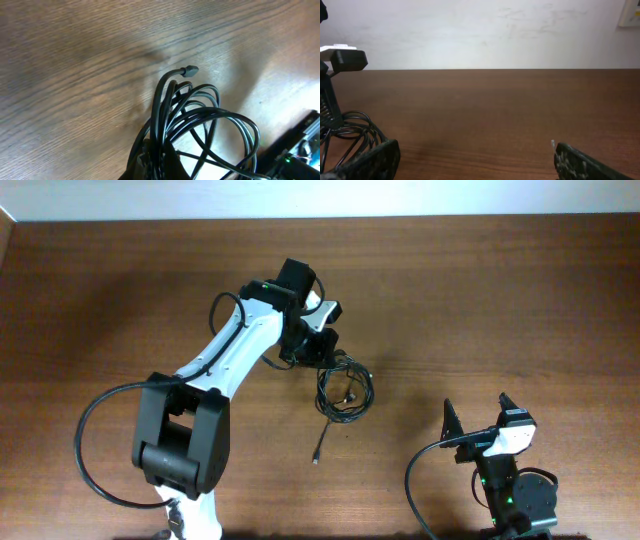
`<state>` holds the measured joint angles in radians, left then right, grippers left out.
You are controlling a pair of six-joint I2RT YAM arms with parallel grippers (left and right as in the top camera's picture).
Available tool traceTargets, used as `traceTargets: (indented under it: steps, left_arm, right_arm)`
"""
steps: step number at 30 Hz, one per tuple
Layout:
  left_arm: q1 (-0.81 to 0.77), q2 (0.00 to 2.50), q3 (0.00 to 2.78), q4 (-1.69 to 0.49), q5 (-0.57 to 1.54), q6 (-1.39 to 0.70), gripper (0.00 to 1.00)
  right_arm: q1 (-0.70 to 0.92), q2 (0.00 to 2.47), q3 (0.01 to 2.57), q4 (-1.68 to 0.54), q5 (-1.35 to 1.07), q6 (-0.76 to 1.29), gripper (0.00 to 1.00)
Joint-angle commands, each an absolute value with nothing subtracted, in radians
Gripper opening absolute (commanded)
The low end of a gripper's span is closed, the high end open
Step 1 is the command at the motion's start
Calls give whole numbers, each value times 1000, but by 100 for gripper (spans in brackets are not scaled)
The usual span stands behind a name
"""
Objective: Untangle cables
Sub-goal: 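Lift the grasped cable bundle upward with the left gripper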
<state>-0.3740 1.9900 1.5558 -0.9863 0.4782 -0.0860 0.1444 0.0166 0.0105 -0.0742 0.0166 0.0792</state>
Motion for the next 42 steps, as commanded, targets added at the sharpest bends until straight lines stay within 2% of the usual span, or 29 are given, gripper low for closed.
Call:
traceTargets:
  steps: [1,42]
  left_arm:
    - [-373,1971,1551,-989,436,-74,0]
    - [-372,1971,1551,-1015,437,-74,3]
  right_arm:
    - [137,15,6,-81,19,82,98]
    - [137,15,6,-81,19,82,98]
